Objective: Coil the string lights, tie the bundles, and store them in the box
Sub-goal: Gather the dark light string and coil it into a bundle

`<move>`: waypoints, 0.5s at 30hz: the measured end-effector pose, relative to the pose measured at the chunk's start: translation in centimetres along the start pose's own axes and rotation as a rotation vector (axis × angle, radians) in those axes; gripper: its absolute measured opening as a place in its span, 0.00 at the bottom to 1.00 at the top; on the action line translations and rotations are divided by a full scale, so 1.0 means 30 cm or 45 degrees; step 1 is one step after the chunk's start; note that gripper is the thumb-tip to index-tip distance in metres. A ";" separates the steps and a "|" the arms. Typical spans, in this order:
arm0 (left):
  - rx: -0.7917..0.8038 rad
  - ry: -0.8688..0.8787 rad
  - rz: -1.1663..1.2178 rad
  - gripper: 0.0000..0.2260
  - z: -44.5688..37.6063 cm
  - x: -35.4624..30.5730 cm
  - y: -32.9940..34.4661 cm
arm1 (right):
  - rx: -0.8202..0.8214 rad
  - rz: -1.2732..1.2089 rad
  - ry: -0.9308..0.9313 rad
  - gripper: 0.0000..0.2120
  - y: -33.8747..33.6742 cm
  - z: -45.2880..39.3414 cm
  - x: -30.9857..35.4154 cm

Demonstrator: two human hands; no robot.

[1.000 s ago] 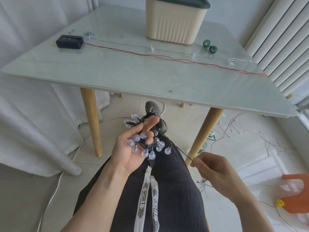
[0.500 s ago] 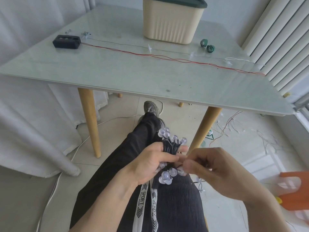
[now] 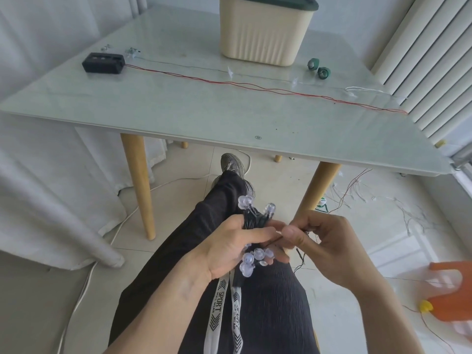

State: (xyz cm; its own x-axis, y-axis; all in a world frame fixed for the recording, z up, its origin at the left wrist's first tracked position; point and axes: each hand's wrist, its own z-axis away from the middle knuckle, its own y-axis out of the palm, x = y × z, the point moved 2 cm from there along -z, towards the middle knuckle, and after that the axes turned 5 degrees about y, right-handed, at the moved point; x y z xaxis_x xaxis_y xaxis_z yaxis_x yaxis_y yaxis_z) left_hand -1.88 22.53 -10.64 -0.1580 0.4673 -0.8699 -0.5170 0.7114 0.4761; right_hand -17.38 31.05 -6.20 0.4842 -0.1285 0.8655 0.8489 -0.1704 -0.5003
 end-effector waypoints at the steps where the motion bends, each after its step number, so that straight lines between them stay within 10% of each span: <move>1: -0.047 -0.002 0.015 0.13 -0.005 0.004 -0.002 | 0.024 -0.042 -0.006 0.11 0.000 0.001 0.008; 9: -0.370 -0.013 0.100 0.14 -0.026 0.028 -0.015 | 0.103 -0.155 -0.011 0.10 0.013 0.009 0.030; 15: -0.184 0.009 0.181 0.13 -0.017 0.027 -0.016 | 0.164 -0.281 -0.013 0.12 0.021 -0.002 0.040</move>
State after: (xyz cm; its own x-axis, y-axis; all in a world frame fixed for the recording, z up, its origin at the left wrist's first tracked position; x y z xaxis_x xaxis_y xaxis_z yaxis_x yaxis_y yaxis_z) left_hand -2.20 22.29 -11.63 -0.2437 0.5537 -0.7962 -0.6043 0.5555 0.5712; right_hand -16.26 30.72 -5.48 0.2861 -0.0920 0.9538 0.9539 -0.0674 -0.2926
